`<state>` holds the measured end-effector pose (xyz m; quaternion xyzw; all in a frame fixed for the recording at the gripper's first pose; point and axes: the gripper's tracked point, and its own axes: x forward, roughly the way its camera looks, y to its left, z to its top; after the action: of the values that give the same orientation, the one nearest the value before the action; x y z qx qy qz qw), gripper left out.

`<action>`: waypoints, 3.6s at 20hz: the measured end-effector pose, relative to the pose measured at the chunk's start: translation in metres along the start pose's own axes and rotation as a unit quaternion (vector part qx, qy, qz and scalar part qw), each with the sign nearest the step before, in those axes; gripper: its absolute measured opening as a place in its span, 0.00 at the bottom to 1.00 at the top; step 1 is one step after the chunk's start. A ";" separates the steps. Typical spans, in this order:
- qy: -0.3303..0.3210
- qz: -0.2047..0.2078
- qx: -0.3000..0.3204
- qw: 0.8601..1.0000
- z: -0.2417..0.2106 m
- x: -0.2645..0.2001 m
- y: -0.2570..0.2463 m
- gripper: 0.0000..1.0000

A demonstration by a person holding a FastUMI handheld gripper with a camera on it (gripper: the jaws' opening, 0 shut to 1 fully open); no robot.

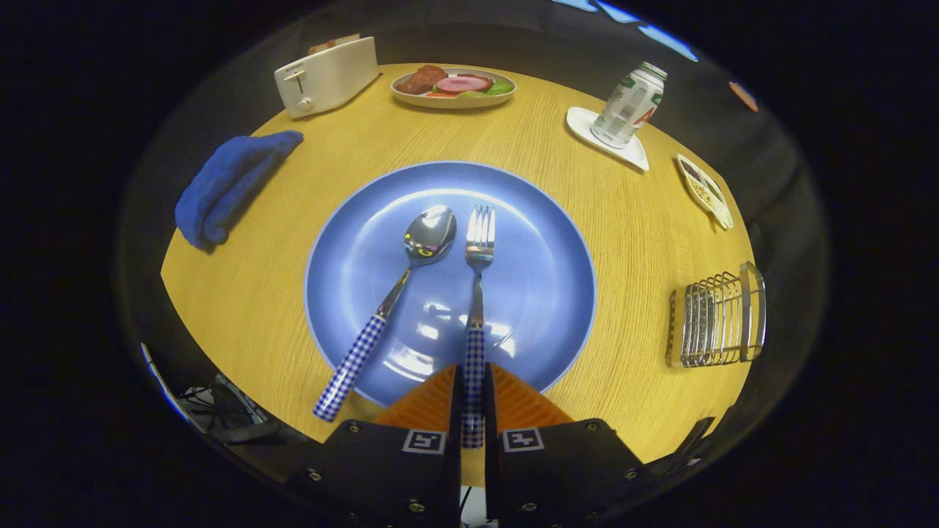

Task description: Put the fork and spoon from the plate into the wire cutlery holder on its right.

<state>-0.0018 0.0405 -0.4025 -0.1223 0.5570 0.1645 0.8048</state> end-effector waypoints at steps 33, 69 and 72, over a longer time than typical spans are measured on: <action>0.121 0.001 -0.133 0.984 -0.040 -0.293 -0.272 0.02; 0.322 0.006 -0.130 0.938 -0.040 -0.268 -0.374 0.02; 0.341 0.005 -0.133 0.930 -0.035 -0.255 -0.376 0.02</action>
<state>0.0364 -0.3497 -0.1711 -0.2747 0.7715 0.1893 0.5417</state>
